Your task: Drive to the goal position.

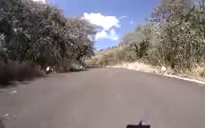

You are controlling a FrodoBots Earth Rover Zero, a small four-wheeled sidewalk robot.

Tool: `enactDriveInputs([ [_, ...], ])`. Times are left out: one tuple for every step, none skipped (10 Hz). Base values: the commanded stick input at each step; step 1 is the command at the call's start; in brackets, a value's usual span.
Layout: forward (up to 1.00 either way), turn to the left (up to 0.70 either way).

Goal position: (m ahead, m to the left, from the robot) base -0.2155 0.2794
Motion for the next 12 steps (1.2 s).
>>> enactDriveInputs([
  [0.50, 0.00],
  [0.50, 0.00],
  [0.50, 0.00],
  [0.50, 0.00],
  [0.50, 0.00],
  [0.50, 0.00],
  [0.50, 0.00],
  [0.50, 0.00],
  [0.50, 0.00],
  [0.50, 0.00],
  [0.50, 0.00],
  [0.50, 0.00],
])
